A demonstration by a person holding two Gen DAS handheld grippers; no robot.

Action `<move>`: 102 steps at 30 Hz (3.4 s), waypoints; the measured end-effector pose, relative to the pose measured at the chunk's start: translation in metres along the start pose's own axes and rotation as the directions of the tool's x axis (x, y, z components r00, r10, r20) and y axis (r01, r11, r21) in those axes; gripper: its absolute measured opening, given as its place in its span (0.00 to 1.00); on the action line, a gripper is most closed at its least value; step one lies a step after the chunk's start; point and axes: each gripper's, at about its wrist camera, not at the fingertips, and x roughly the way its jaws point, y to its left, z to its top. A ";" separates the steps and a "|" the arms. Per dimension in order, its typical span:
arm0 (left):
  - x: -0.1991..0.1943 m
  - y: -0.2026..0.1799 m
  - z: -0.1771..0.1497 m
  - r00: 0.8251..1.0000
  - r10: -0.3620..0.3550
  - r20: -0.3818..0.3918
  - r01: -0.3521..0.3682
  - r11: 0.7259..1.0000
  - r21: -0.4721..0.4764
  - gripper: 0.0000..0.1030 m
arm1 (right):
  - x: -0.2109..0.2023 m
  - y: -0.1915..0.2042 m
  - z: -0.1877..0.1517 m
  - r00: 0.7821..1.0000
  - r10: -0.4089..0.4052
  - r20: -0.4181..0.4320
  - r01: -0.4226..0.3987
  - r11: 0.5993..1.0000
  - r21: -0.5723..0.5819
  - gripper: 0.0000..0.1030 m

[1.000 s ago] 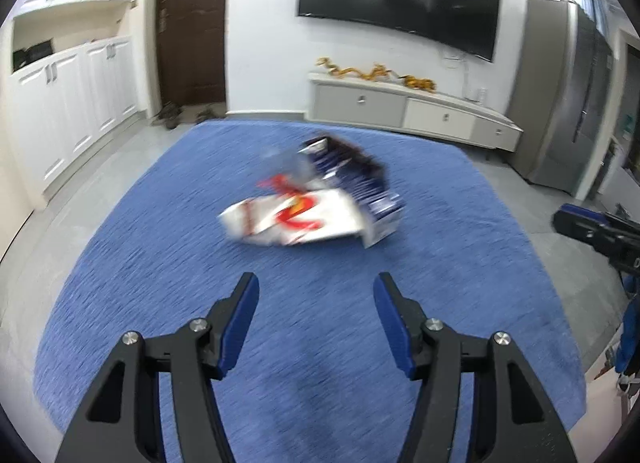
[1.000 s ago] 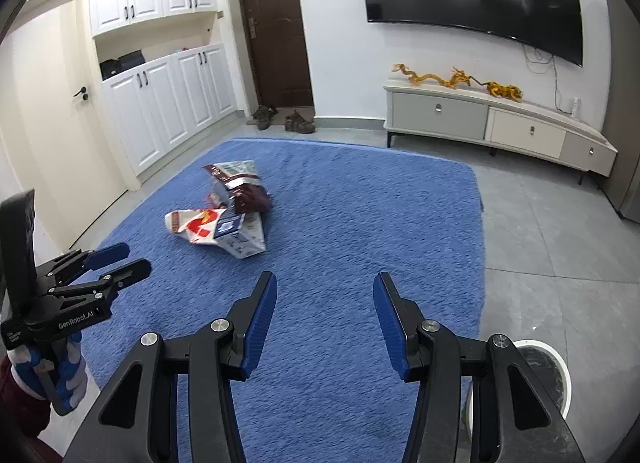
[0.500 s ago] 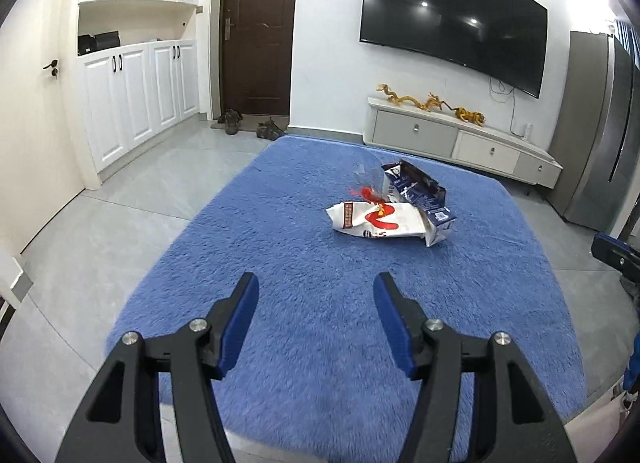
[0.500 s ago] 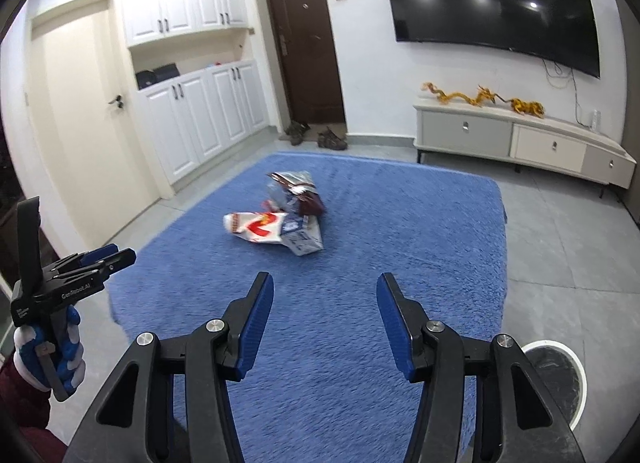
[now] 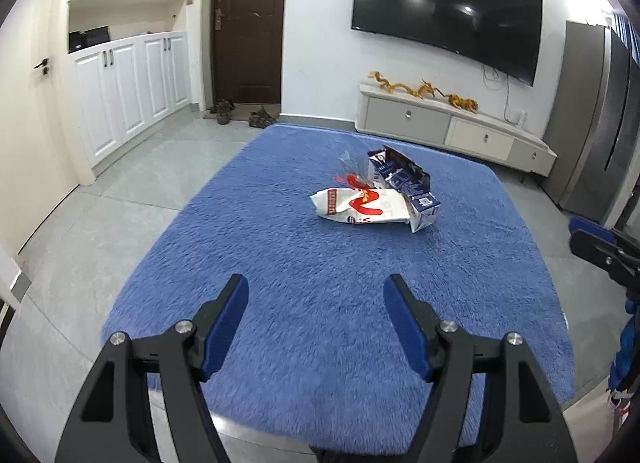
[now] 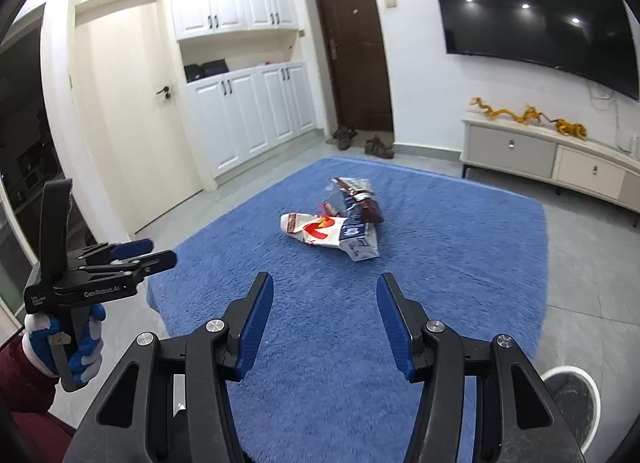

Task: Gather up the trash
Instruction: 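Grasp the white-red bag with the left gripper while the right gripper grasps the blue milk carton, then carry the white-red bag and blue milk carton over the white bin with both grippers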

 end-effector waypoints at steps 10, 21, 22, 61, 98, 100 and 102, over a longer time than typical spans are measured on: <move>0.098 -0.005 0.043 0.990 -0.102 -0.096 0.118 0.978 0.174 0.67 | 0.107 -0.005 0.041 0.995 0.068 -0.078 -0.070 0.997 -0.025 0.52; 0.196 -0.011 0.087 0.968 -0.185 -0.171 0.228 0.930 0.288 0.67 | 0.225 -0.040 0.068 0.988 0.062 -0.142 -0.058 0.998 0.038 0.52; 0.203 -0.010 0.088 0.965 -0.189 -0.181 0.236 0.929 0.286 0.67 | 0.228 -0.046 0.068 0.989 0.044 -0.143 -0.038 0.998 0.039 0.52; 0.191 -0.059 0.063 0.886 -0.372 -0.278 0.427 0.888 0.172 0.47 | 0.218 -0.116 0.030 0.981 0.070 -0.179 -0.038 0.984 0.176 0.36; -0.005 -0.142 0.010 0.998 -0.032 0.049 0.014 0.943 0.331 0.46 | 0.020 -0.127 -0.075 0.995 0.095 -0.020 -0.085 0.951 0.299 0.36; -0.009 -0.146 0.008 0.998 -0.024 0.056 0.004 0.942 0.335 0.46 | 0.017 -0.127 -0.075 0.995 0.096 -0.013 -0.088 0.950 0.301 0.36; -0.013 -0.149 0.007 0.998 -0.017 0.060 -0.004 0.941 0.338 0.46 | 0.011 -0.129 -0.078 0.995 0.097 -0.003 -0.092 0.947 0.306 0.36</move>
